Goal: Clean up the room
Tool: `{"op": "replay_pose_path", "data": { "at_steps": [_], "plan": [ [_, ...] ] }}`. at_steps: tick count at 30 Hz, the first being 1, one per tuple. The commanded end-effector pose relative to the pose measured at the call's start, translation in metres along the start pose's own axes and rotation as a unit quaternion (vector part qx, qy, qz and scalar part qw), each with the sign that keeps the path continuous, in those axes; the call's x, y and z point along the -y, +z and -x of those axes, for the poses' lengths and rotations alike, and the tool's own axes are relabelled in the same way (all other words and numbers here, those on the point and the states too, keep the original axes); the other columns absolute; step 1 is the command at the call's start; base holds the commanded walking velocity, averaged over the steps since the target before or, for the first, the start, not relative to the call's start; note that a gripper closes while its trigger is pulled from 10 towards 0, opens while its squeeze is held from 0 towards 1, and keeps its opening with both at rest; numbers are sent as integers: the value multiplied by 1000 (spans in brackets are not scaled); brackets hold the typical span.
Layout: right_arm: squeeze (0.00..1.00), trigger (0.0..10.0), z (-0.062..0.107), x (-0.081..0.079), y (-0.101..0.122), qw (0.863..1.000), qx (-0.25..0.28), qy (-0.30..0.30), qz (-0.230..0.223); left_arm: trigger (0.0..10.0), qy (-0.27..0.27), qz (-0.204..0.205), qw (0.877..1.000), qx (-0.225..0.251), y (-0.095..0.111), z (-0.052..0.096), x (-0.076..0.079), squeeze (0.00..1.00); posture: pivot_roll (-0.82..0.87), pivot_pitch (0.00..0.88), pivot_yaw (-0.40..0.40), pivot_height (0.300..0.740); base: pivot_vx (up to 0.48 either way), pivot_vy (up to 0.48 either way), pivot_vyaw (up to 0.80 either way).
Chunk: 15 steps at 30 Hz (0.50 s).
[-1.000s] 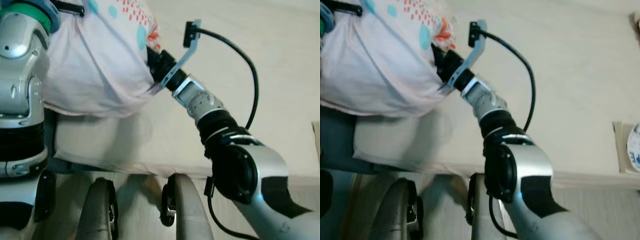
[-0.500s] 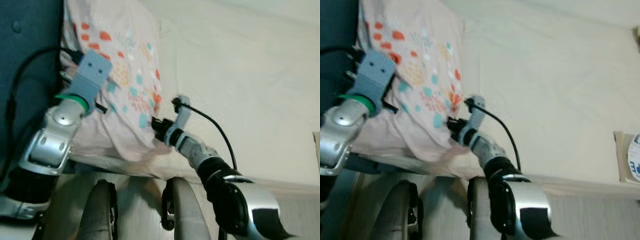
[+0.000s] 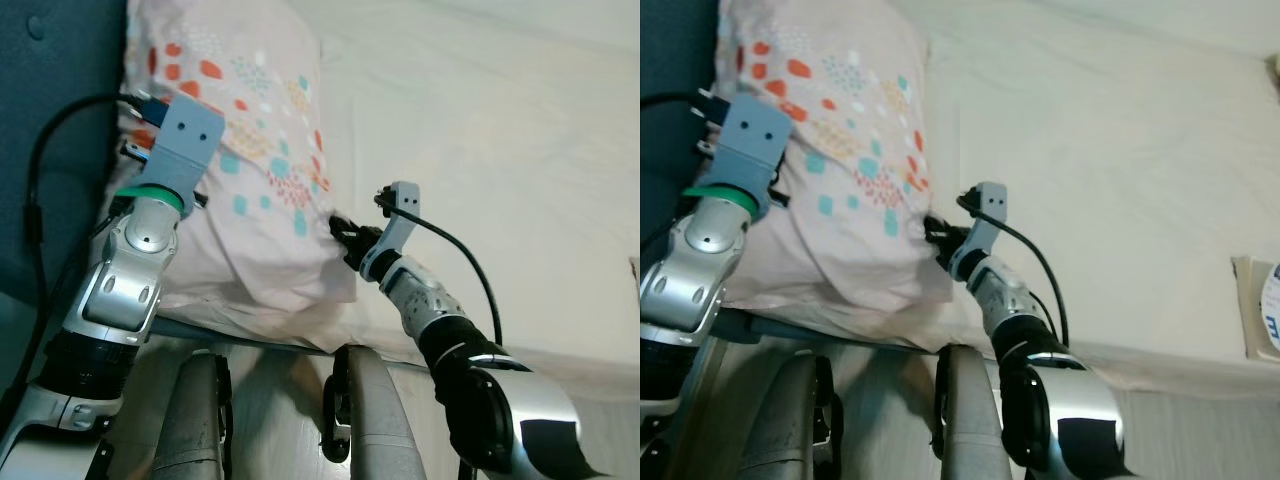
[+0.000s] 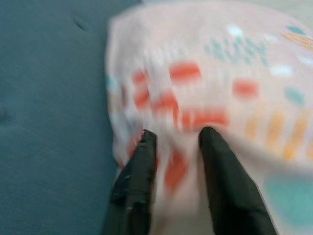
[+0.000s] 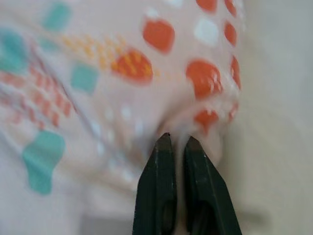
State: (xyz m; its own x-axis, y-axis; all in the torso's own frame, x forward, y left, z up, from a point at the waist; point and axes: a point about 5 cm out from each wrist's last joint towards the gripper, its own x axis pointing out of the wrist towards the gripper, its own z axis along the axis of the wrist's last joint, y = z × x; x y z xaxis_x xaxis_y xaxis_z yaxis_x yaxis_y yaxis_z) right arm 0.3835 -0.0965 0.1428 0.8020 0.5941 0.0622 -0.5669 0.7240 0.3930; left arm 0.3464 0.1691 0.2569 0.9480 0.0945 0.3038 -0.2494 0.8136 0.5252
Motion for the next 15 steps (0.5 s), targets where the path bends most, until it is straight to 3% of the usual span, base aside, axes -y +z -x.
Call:
{"op": "replay_pose_path", "data": {
  "at_steps": [1,4,12,13,15],
  "plan": [
    [0,10000,6,-4,-10,998,-10,62,-15,10000,38,-34,998,27,5,3,-2,1000,17,224,-36,617,0,0,0],
    [0,10000,7,-20,-15,983,-33,176,-31,10000,78,-66,994,41,11,2,-6,1000,14,215,-29,617,0,0,0],
    [0,10000,6,-29,-21,976,-54,211,3,10000,64,-54,996,33,11,-3,-4,1000,10,207,-25,617,0,0,0],
    [0,10000,6,-20,-9,988,-9,150,36,10000,-11,66,998,11,8,-1,4,0,11,203,-21,617,0,0,0],
    [0,10000,6,-20,-9,988,-9,150,36,10000,-11,66,998,11,8,-1,4,0,11,203,-21,617,0,0,0]
  ]
}}
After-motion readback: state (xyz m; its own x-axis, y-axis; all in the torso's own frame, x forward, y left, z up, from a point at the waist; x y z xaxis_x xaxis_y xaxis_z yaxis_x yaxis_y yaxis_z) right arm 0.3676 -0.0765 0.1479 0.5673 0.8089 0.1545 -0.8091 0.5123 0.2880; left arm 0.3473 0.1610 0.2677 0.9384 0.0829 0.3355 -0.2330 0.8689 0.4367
